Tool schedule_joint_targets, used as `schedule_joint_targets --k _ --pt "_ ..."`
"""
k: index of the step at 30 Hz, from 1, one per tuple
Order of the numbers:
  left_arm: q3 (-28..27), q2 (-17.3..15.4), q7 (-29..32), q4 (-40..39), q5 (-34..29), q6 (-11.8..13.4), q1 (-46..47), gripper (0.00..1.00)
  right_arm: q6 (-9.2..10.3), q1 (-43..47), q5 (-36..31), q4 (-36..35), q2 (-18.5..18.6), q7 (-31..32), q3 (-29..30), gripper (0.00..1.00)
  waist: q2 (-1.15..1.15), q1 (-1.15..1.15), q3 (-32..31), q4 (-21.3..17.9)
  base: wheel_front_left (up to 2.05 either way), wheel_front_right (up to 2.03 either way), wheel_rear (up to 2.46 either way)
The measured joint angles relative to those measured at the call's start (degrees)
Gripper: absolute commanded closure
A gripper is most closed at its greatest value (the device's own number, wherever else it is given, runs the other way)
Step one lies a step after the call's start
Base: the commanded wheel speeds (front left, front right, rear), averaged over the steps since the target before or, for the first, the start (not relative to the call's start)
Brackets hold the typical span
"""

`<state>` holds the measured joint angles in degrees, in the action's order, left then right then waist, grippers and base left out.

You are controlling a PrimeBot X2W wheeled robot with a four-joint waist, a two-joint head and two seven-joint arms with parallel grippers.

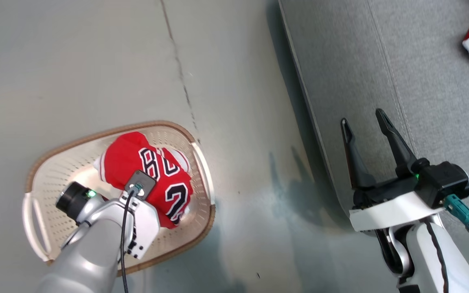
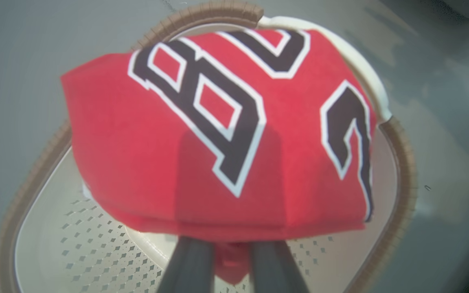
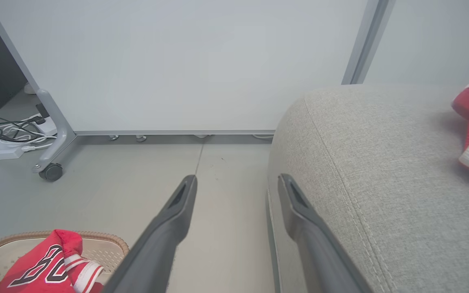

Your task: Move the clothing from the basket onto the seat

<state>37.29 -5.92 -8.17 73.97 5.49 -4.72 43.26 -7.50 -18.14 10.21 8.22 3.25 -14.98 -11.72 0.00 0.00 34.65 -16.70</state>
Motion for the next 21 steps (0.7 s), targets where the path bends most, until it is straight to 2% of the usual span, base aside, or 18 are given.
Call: schedule_joint_targets --k 5,10,17,21 --pt "-1.19 1.81 -4.19 -0.15 2.6 -0.33 -2.61 1.0 0.0 2.03 -0.08 0.48 1.53 0.0 0.48 0.0 0.0 0.0 -5.5 2.42 0.0 0.0 0.0" --pt "-2.83 2.82 -6.67 -3.96 5.79 -0.75 -4.36 1.0 0.0 4.08 0.09 0.92 3.14 0.0 1.22 0.0 0.0 0.0 -11.06 4.96 0.0 0.0 0.0" --pt "-6.11 3.05 -6.82 -22.88 7.15 0.19 -7.77 1.0 0.0 6.05 0.47 1.46 4.44 0.0 1.38 0.0 0.0 0.0 -16.93 9.05 0.0 0.0 0.0" --pt "-10.5 3.09 -6.82 -35.22 6.56 1.13 -10.8 1.0 0.0 7.23 0.69 1.46 4.71 0.0 1.12 0.0 0.0 0.0 -20.26 11.21 0.0 0.0 0.0"
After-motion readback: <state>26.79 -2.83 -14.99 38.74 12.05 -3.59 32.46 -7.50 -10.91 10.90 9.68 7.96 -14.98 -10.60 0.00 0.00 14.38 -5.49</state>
